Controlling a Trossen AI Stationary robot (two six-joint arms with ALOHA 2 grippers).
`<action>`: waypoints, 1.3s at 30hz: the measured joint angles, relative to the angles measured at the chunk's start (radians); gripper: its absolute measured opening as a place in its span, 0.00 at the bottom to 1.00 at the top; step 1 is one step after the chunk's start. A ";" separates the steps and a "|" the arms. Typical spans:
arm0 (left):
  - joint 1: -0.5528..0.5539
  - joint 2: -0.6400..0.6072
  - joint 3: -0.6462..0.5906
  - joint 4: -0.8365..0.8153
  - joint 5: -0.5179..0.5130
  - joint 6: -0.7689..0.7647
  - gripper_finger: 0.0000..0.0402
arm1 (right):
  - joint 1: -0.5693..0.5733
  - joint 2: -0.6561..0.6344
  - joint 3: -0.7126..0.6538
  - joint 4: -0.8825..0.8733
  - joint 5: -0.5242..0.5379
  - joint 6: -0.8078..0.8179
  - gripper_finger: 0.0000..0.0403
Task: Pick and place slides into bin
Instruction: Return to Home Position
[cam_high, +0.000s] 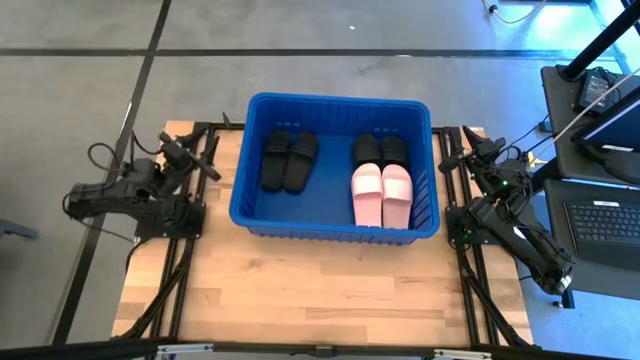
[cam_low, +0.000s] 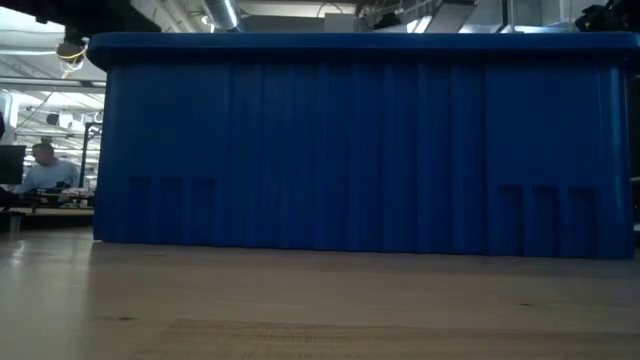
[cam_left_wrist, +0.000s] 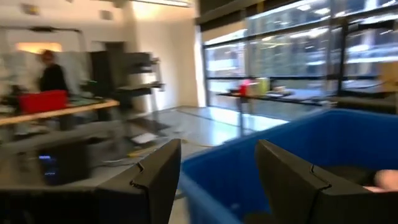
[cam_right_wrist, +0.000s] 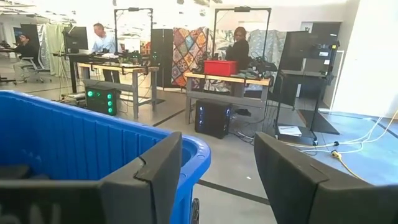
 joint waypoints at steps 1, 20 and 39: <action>0.026 -0.002 0.000 -0.005 -0.001 0.015 0.50 | 0.000 0.000 0.000 -0.004 0.000 -0.001 0.50; 0.167 -0.153 -0.111 -0.223 0.100 -0.171 0.50 | 0.000 -0.003 0.000 -0.013 0.050 0.002 0.50; 0.346 -0.155 -0.364 0.027 0.066 -0.194 0.50 | 0.000 -0.003 0.000 -0.015 0.050 -0.021 0.50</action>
